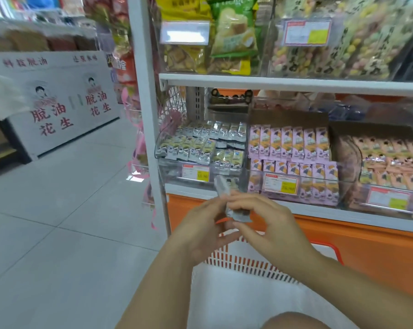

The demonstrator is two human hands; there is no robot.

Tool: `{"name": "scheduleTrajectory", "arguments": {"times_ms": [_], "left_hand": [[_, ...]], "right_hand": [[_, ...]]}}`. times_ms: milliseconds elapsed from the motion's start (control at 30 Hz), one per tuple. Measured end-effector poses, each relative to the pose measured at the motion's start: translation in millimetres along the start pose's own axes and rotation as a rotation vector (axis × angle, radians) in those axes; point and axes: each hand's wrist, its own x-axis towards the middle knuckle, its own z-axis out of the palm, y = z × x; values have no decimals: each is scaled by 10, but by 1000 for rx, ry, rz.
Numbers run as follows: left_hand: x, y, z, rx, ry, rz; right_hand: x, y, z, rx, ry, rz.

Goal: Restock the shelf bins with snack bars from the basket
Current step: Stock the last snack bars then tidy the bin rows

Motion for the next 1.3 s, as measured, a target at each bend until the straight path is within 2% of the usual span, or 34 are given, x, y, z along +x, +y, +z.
{"name": "scheduleTrajectory", "arguments": {"times_ms": [133,267,467,567,667,800,1067,1233,1300], "left_hand": [[169,39,-8,-103,39,64],[365,114,28,-136,119,125],[583,190,-157,343,351,327],[576,147,-216,480,446,327],[553,133,-243,581,423,329],[541,126,-291,647,418,344],[564,55,-289,808,372,354],[569,-138,-220,1084,301,381],[595,-259,-193,1192,257,361]], "right_hand": [[114,-14,132,95,-30,214],[368,89,238,93,1,286],[912,334,346,-12,101,326],[1245,508,375,-191,91,374],[1507,719,440,-373,-25,422],[1597,767,556,-436,-188,418],[1451,642,341,-413,-393,382],[1058,482,105,-377,-368,219],[768,481,-14,-372,-448,199]]}}
